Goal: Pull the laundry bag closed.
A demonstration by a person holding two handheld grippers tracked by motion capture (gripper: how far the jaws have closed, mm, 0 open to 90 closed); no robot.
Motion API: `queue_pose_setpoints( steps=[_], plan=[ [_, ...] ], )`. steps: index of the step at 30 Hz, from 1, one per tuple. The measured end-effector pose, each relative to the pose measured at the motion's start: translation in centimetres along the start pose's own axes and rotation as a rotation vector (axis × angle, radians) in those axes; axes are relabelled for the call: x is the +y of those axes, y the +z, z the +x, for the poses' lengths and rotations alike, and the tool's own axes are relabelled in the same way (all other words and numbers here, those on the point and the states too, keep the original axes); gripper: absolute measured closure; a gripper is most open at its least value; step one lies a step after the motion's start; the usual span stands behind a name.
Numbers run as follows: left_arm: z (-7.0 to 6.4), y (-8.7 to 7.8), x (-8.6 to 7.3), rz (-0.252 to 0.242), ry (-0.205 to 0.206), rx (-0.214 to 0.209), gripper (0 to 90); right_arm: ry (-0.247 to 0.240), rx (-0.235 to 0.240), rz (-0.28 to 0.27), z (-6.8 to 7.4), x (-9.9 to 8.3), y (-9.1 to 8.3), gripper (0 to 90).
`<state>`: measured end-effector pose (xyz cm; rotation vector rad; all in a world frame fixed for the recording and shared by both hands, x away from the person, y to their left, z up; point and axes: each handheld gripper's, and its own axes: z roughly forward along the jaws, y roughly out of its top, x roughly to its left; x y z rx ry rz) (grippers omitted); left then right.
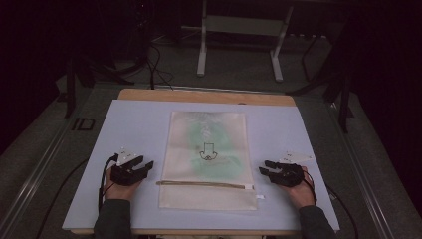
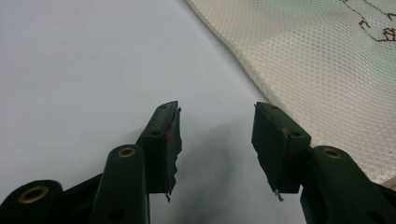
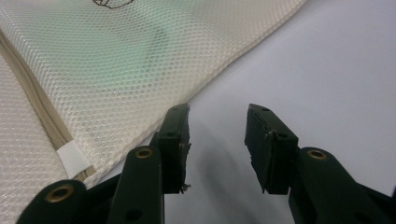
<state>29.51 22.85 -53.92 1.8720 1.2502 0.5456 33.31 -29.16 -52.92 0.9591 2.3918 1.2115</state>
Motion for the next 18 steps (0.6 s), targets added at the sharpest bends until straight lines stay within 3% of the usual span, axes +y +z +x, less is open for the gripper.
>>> queue_pose_setpoints(
  steps=[18],
  plan=[
    [-0.05, -0.06, -0.01, 0.002, 0.010, -0.003, 50.8, -0.020, 0.019, 0.014, 0.45, 0.29, 0.09, 61.7]
  ],
)
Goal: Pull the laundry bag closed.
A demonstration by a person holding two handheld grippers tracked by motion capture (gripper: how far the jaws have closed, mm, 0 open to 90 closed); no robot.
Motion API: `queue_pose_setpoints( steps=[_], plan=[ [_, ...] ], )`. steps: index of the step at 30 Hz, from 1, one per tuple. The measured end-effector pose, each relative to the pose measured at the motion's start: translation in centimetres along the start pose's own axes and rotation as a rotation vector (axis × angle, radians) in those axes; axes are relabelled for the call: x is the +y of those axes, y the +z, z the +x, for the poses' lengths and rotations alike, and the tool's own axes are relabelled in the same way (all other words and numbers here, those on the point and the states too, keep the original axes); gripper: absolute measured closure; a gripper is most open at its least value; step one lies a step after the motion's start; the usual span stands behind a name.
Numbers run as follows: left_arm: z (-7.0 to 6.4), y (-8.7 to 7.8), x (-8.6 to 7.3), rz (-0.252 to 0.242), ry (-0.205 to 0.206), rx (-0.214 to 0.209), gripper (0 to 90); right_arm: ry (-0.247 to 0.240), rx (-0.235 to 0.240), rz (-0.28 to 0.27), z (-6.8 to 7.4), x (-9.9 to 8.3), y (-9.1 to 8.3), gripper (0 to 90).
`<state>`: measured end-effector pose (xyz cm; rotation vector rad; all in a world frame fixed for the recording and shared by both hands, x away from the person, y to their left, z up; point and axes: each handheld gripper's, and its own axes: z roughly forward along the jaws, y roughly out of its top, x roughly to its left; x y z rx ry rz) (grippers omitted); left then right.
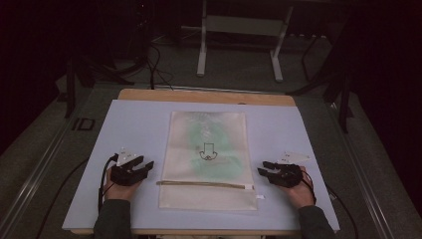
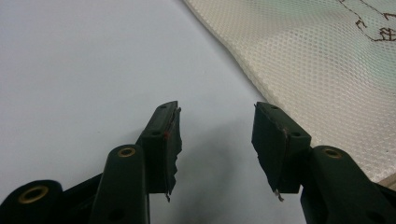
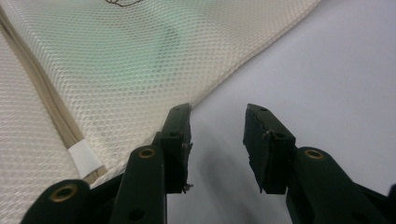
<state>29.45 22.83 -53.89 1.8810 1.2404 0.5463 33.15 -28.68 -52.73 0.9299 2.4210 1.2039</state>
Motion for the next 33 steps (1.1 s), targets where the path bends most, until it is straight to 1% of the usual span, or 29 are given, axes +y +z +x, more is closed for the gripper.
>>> queue_pose_setpoints(
  steps=[4, 10, 16, 18, 22, 25, 30, 33],
  plan=[
    [-0.1, 0.0, 0.0, 0.000, 0.006, -0.002, 50.8, 0.000, 0.004, 0.001, 0.1, 0.0, -0.1, 61.8],
    [-0.1, 0.0, 0.0, -0.003, 0.006, -0.006, 50.7, -0.017, 0.014, 0.009, 0.5, 0.3, 0.1, 62.0],
    [-0.2, 0.0, 0.0, -0.006, 0.013, -0.005, 50.8, -0.024, 0.027, 0.000, 1.0, 0.7, 0.1, 62.4],
    [-0.2, 0.0, 0.0, -0.007, 0.016, -0.006, 50.8, -0.034, 0.029, 0.000, 1.2, 0.9, 0.0, 62.4],
    [-0.2, 0.0, -0.1, -0.008, 0.016, -0.007, 50.8, -0.057, 0.042, 0.006, 1.6, 1.4, -0.1, 65.1],
    [-0.2, -0.1, -0.1, -0.011, 0.014, -0.007, 50.5, -0.056, 0.060, 0.000, 1.9, 1.8, -0.2, 66.5],
    [-0.2, -0.1, -0.1, -0.016, 0.013, -0.007, 50.4, -0.088, 0.084, -0.008, 2.4, 2.6, -0.2, 68.2],
    [-0.2, -0.1, -0.1, -0.020, 0.007, -0.009, 50.3, -0.098, 0.099, -0.012, 2.8, 3.1, 0.0, 69.9]
  ],
)
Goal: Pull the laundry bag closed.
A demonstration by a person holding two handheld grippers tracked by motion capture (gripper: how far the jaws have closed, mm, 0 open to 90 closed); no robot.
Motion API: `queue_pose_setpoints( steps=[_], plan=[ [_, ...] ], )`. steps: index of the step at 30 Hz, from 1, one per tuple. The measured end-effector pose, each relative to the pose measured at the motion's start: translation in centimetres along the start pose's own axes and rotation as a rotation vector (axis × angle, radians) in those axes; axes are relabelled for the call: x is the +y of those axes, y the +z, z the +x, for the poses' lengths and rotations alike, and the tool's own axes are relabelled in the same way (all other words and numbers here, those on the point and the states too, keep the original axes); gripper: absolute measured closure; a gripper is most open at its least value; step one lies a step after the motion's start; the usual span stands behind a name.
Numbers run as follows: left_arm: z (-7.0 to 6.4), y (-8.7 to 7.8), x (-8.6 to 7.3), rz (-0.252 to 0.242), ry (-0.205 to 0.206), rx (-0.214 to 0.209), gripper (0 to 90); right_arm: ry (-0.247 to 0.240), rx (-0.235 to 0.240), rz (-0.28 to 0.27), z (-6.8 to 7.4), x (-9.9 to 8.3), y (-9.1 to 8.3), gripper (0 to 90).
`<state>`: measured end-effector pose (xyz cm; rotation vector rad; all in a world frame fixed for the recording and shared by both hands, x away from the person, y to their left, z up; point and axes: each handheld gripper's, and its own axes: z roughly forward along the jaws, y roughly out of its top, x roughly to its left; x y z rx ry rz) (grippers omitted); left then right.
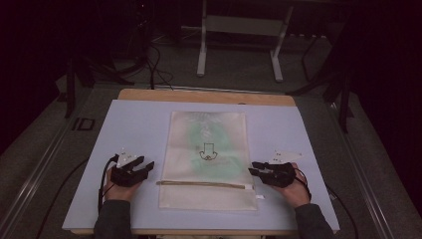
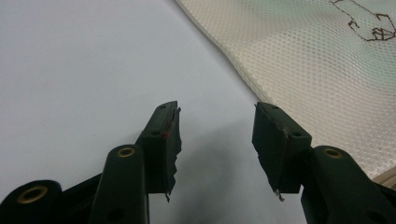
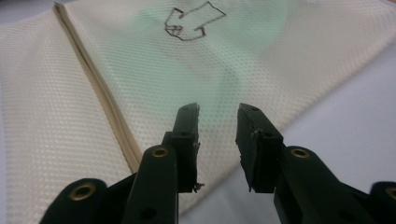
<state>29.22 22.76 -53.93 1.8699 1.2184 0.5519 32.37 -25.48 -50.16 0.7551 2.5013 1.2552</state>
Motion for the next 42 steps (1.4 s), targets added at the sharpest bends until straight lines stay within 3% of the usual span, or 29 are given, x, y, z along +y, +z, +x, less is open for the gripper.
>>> queue_pose_setpoints(
  steps=[12, 26, 35, 42],
  plan=[
    [0.1, 0.0, 0.0, -0.001, -0.003, -0.004, 49.6, -0.046, 0.057, 0.019, 1.3, 2.3, 1.9, 76.5],
    [0.1, 0.0, 0.0, 0.001, -0.006, -0.006, 49.2, -0.105, 0.108, 0.048, 2.9, 4.3, 3.7, 76.1],
    [0.1, 0.0, 0.0, 0.003, -0.007, -0.010, 49.2, -0.148, 0.152, 0.079, 4.0, 5.4, 5.8, 76.4],
    [0.1, 0.0, 0.0, 0.001, -0.008, -0.010, 49.2, -0.164, 0.173, 0.074, 4.6, 6.4, 6.6, 76.3]
  ],
)
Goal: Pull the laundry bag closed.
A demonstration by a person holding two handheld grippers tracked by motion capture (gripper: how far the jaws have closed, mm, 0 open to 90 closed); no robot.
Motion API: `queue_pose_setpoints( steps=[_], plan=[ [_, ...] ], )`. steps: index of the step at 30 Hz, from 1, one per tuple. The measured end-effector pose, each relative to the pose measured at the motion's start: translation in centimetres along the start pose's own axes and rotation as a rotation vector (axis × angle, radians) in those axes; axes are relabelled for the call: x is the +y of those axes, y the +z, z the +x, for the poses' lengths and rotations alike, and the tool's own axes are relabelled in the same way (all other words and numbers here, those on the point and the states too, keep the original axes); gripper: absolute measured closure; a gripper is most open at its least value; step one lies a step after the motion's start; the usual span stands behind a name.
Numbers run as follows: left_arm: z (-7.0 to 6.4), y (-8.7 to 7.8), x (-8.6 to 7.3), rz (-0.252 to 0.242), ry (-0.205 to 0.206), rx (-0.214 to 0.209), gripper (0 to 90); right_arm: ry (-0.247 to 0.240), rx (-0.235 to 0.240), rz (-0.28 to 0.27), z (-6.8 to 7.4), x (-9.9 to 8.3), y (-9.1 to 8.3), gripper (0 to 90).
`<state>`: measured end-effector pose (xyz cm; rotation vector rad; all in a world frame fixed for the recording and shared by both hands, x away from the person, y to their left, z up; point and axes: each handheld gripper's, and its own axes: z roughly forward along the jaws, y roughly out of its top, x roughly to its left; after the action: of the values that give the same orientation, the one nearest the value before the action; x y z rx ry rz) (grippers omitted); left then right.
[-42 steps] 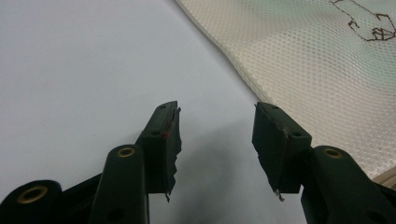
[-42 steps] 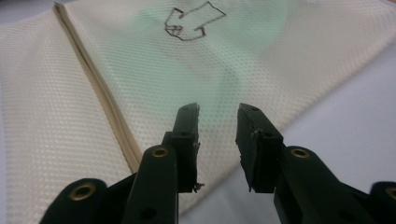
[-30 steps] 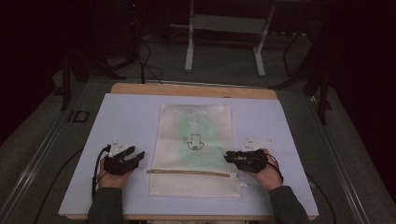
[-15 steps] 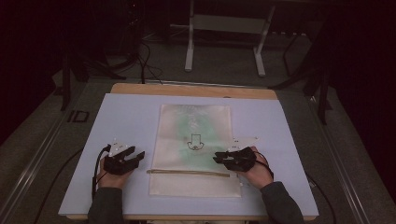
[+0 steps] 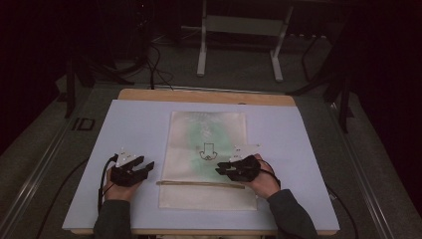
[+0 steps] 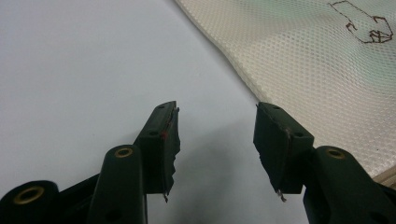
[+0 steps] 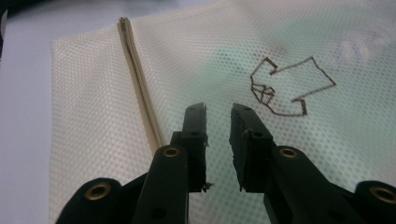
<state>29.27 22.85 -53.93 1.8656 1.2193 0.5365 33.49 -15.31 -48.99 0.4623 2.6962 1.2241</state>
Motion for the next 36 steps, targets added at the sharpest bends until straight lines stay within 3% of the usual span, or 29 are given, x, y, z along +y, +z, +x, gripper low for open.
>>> queue_pose_setpoints(
  steps=[36],
  plan=[
    [0.0, 0.0, 0.0, -0.001, 0.001, -0.008, 49.1, -0.076, 0.101, 0.011, 2.4, 3.6, 4.4, 76.3]
  ],
)
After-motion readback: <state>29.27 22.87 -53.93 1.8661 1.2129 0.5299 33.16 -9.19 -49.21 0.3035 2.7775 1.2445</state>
